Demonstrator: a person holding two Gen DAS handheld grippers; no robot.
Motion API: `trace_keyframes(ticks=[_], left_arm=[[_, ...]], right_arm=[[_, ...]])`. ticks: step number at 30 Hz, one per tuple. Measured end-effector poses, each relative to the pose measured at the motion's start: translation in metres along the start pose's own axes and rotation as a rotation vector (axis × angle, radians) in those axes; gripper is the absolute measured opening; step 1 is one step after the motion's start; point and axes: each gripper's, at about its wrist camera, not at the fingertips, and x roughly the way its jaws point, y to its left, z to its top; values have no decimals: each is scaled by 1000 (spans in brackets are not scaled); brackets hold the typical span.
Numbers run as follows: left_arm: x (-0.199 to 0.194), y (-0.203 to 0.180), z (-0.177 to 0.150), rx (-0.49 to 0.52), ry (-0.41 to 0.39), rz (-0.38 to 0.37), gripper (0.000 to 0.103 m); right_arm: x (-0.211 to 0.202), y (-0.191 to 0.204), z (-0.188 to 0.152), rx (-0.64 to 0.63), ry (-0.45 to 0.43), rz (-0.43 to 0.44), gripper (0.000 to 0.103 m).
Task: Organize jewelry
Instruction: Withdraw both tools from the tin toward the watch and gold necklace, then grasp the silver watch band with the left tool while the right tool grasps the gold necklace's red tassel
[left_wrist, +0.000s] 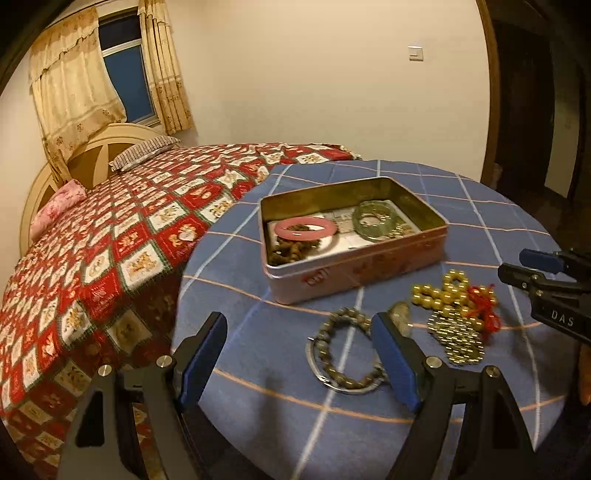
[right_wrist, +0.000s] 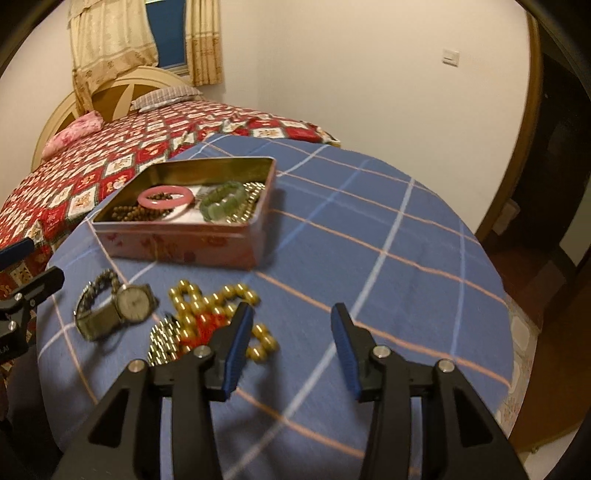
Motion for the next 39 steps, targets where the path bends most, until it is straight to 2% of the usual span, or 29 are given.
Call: trace_keyframes(ticks=[5,16,22,24,25,31,35,39], left_arm=[[0,-13,-3,14,11,-25,80],[18,-24,-10,22,65,-87,79],[26,-30,-12,36,102,-147,29],[23,-33,-12,51,91,-172,6],[20,-34,-12,56,81,-189,1],[4,-31,-6,48,29,-193,0],[-14,-22,3,32,-37,-167,0],[-17,-15,5,17,-43,-169,0]], right_arm=[[-3,-13,-12,53,15,10,48],[0,-6,-14,55,12,39,48],[-2,-1,-12,51,1,53,48],[-2,1,-11,50,1,62,48],[-2,2,-10,50,1,64,48],[-8,11,-6,41,-19,90,48],[-5,18,-5,32,-10,106,48],[0,30,-5,13,8,131,48]])
